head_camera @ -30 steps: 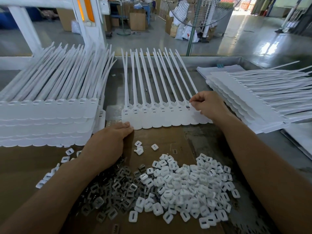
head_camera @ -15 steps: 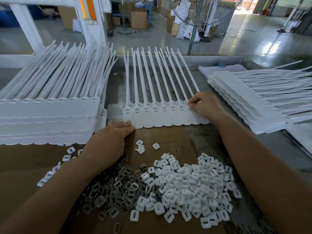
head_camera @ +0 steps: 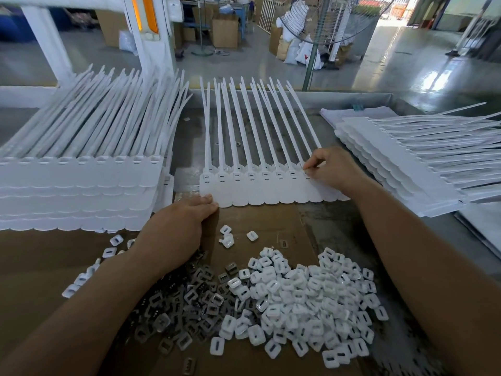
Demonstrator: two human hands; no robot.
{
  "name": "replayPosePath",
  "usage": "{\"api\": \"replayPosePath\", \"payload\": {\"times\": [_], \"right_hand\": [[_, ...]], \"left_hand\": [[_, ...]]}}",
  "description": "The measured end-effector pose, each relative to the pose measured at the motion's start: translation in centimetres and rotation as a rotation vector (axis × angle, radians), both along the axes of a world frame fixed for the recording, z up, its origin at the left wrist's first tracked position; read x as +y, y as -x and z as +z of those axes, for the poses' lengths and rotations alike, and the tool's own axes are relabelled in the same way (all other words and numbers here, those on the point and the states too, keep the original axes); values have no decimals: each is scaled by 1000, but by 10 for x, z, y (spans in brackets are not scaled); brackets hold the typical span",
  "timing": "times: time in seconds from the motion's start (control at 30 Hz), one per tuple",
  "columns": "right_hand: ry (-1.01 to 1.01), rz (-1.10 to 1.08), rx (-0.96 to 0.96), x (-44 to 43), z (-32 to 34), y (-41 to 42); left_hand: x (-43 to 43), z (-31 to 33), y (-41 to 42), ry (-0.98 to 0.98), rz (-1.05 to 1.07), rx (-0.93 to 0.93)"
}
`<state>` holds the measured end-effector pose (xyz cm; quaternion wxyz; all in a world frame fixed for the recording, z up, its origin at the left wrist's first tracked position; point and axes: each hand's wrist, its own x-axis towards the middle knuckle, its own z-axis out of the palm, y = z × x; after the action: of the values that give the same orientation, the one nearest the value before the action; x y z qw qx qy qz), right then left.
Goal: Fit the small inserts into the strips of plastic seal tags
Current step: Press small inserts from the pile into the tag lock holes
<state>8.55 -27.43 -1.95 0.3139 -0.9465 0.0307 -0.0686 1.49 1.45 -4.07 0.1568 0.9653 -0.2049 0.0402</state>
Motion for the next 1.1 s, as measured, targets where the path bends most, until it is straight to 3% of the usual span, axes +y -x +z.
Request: {"api": "replayPosePath", "payload": {"times": [0.33,0.83,1.1], "right_hand": [[-128,20,35,-3,4,2],[-98,-167,108,9,7,-6],[-59,-152,31,8,-4,-2]], "left_hand": [[-1,2,0,-11,11,8],[-1,3,1,-19,14,23],[-1,2,0,-12,12,14]]}}
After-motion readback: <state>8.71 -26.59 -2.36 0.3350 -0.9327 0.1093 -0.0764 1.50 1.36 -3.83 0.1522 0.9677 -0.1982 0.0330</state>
